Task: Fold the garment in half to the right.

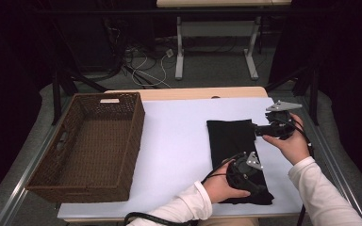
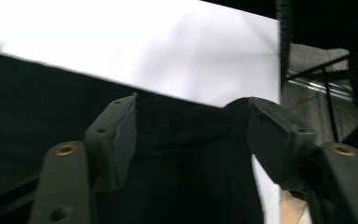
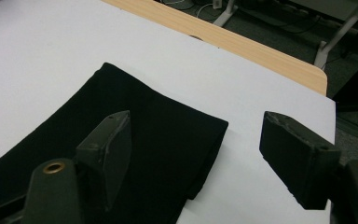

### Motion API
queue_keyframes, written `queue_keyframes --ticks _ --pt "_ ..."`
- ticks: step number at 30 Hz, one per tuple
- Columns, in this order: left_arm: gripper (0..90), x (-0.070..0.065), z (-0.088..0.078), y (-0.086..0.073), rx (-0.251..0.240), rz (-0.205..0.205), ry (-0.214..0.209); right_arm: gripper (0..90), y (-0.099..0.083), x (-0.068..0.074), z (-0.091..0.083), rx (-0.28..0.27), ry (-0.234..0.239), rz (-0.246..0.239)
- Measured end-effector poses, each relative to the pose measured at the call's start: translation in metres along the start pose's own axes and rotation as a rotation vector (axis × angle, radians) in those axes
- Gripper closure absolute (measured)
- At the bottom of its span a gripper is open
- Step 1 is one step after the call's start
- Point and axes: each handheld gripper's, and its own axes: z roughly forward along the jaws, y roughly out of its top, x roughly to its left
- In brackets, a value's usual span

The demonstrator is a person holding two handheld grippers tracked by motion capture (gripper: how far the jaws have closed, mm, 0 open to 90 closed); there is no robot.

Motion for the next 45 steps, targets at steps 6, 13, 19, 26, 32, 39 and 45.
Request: queue_keyframes --ticks 6,13,19,26,32,39,45 --pt "20.1 0.015 -0.012 -0.010 -0.005 -0.049 0.054 21.2 0.002 0.006 0.001 -0.002 0.000 -0.024" --pt "15.0 0.031 -0.024 -0.024 0.006 -0.093 0.097 19.1 0.003 0.011 0.000 -0.001 0.005 -0.035" --pt "13.2 0.040 -0.032 -0.035 0.015 -0.144 0.153 15.3 0.004 0.016 0.000 0.002 0.009 -0.040" --pt "10.7 0.050 -0.042 -0.040 0.018 -0.178 0.160 10.8 0.004 0.024 0.002 0.019 0.017 -0.044" --pt "10.2 0.063 -0.051 -0.041 0.010 -0.193 0.186 4.0 0.002 0.029 0.000 0.015 0.038 -0.059" --pt "9.0 0.081 -0.063 -0.039 -0.006 -0.232 0.221 0.0 -0.001 0.032 -0.006 0.023 0.052 -0.044" --pt "9.0 0.096 -0.072 -0.035 -0.012 -0.260 0.244 0.0 -0.005 0.036 -0.009 0.021 0.070 -0.059"
